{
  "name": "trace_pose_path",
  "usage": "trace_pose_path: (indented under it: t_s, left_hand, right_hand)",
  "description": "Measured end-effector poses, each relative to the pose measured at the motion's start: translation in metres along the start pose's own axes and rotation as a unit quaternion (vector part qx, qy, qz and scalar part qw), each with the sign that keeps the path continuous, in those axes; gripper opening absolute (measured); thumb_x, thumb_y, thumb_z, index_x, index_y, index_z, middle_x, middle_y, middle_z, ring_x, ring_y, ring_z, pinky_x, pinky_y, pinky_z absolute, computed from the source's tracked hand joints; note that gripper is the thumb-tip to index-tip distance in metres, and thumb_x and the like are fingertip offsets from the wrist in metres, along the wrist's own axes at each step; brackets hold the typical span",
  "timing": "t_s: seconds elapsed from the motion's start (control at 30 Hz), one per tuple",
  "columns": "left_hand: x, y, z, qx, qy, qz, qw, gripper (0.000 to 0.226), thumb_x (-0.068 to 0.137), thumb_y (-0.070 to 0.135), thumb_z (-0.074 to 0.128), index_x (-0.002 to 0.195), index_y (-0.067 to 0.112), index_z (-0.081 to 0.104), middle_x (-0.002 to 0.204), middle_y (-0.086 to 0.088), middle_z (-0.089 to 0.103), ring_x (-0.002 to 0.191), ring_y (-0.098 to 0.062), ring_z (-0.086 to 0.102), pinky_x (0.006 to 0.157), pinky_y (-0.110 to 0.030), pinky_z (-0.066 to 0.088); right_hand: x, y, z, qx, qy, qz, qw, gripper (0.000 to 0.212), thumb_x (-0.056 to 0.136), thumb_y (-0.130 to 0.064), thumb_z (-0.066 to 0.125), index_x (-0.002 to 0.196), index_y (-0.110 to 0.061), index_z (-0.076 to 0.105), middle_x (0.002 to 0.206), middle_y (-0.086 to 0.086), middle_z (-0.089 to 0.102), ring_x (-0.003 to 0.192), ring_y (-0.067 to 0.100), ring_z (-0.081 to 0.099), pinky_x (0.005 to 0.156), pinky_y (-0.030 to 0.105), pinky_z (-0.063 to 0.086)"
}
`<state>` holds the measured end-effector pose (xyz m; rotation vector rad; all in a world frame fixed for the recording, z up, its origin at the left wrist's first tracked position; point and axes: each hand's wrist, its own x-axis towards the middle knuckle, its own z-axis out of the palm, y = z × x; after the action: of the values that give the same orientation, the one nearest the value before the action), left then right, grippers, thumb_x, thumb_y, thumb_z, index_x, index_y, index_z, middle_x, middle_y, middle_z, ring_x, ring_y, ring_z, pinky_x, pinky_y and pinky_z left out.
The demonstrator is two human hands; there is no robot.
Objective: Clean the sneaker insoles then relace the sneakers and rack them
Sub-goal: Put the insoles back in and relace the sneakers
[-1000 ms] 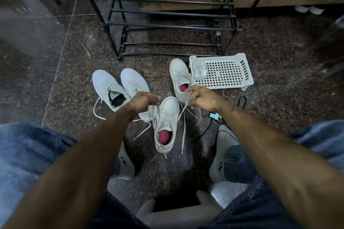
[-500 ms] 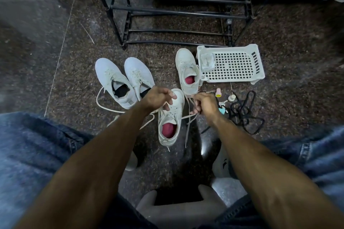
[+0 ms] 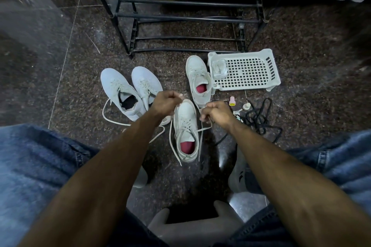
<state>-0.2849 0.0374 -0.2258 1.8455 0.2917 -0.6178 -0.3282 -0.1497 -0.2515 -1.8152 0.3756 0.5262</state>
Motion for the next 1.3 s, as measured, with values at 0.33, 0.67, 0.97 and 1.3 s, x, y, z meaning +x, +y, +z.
trace_pose_path:
  t_s: [0.33,0.67,0.97,1.3]
  left_hand:
    - [-0.005,0.016,0.012,-0.01,-0.096,0.037,0.995,0.018,0.087,0.001,0.053,0.083,0.013,0.066,0.07,-0.001,0.061,0.063,-0.009,0.059,0.067,-0.023,0.048]
    - [-0.016,0.028,0.011,0.044,-0.2,0.027,0.978,0.015,0.091,0.011,0.054,0.078,0.006,0.059,0.067,-0.004,0.064,0.063,-0.023,0.064,0.069,-0.029,0.052]
    - [-0.019,0.055,0.003,0.159,-0.262,0.121,0.944,0.017,0.082,-0.004,0.052,0.073,-0.008,0.066,0.038,-0.006,0.051,0.031,-0.017,0.043,0.036,-0.02,0.035]
    - [-0.012,0.078,-0.008,-0.056,-0.15,0.162,0.974,0.019,0.087,0.006,0.054,0.073,-0.001,0.065,0.037,-0.006,0.044,0.026,-0.012,0.036,0.05,-0.028,0.053]
  right_hand:
    - [0.004,-0.075,-0.007,-0.021,-0.088,-0.085,0.992,0.025,0.09,-0.007,0.055,0.065,-0.007,0.06,0.056,0.006,0.053,0.041,0.011,0.041,0.037,0.019,0.031]
    - [0.008,-0.039,0.007,0.092,-0.049,0.118,0.987,0.046,0.098,-0.041,0.041,0.069,-0.011,0.058,0.059,0.01,0.056,0.04,0.017,0.047,0.038,0.021,0.033]
    - [0.002,-0.042,0.014,-0.108,-0.256,0.231,0.932,0.046,0.097,-0.046,0.042,0.074,-0.011,0.06,0.05,-0.001,0.05,0.035,0.006,0.035,0.036,0.012,0.025]
    - [0.016,-0.038,-0.004,0.012,-0.095,0.131,0.987,0.013,0.095,-0.012,0.052,0.088,-0.012,0.063,0.085,0.006,0.068,0.075,0.015,0.061,0.071,0.034,0.05]
